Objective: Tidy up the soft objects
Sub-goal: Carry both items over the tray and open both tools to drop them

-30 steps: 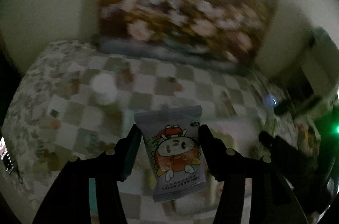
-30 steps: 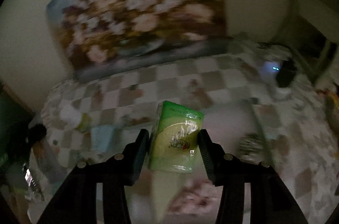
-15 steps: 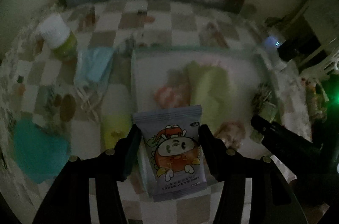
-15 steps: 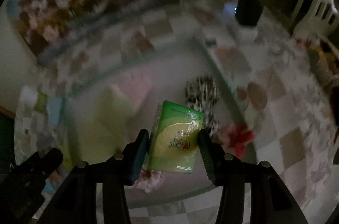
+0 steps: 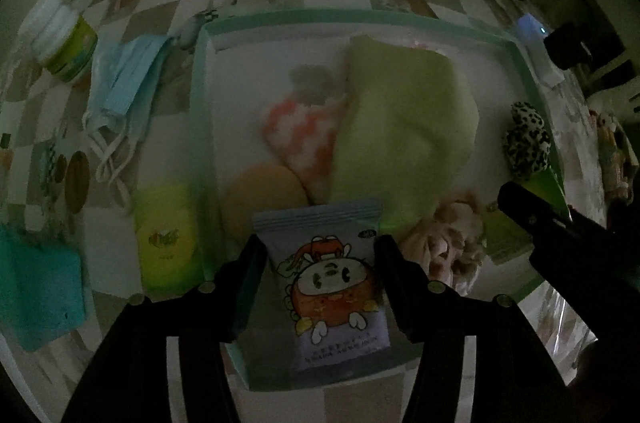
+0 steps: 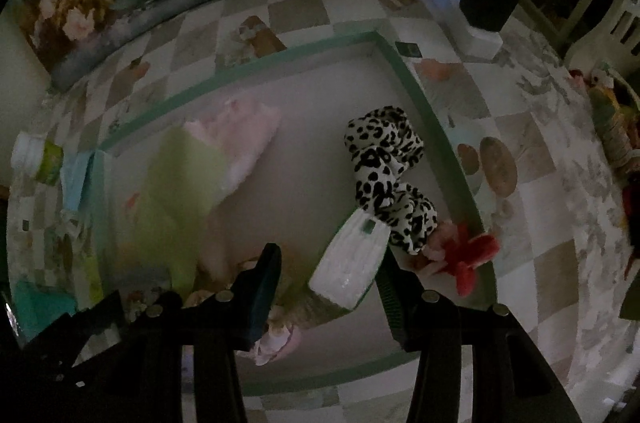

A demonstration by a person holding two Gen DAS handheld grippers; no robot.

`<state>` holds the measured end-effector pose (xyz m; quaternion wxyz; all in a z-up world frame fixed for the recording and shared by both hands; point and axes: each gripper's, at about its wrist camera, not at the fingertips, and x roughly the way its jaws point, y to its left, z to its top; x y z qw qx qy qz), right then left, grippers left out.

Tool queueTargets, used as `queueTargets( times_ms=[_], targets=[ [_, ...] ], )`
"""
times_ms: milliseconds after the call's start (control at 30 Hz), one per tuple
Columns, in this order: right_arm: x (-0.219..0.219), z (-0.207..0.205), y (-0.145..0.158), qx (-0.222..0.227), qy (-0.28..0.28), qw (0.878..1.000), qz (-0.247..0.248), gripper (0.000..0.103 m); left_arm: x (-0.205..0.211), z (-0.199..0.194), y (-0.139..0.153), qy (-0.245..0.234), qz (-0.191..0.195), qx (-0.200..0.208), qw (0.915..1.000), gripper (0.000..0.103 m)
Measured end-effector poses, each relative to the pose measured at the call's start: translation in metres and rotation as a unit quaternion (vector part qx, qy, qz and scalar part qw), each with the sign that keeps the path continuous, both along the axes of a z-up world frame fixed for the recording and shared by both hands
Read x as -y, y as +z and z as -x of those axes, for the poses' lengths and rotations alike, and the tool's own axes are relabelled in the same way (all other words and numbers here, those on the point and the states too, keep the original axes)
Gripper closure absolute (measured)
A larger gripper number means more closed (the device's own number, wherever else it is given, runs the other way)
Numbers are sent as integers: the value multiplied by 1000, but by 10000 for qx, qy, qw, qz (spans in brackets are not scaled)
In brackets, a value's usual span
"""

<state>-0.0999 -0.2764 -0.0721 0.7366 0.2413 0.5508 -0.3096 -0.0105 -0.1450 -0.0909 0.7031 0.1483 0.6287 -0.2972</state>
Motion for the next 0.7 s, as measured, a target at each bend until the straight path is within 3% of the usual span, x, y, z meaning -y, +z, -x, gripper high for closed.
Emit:
queueTargets(
  times_ms=[133,233,400,500,633,667,700],
  targets=[
    [1,-5,8,-20,4,9999,169,39,-1,1,9,-39,154,-124,9998,44],
    [1,-5,17,25,23,9995,304,37,-5,-1,22,7,228,-116,9997,33],
    [1,-6,28,118,10,9989,444,28,-12,-4,44,99,476,3,9988,30],
    [0,-5,33,181,-14,9986,502,21,-18,-8,50,196,497,75,9985,22],
    [2,-2,40,366,-91,9979,525,7,-23,-15,51,396,558,142,9976,20],
    [3,-1,41,396,-119,9975,570,0,-25,-18,50,465,542,177,9973,16],
    [3,1,43,421,-140,9970,638,0,-27,-22,51,550,512,263,9968,8]
  ],
)
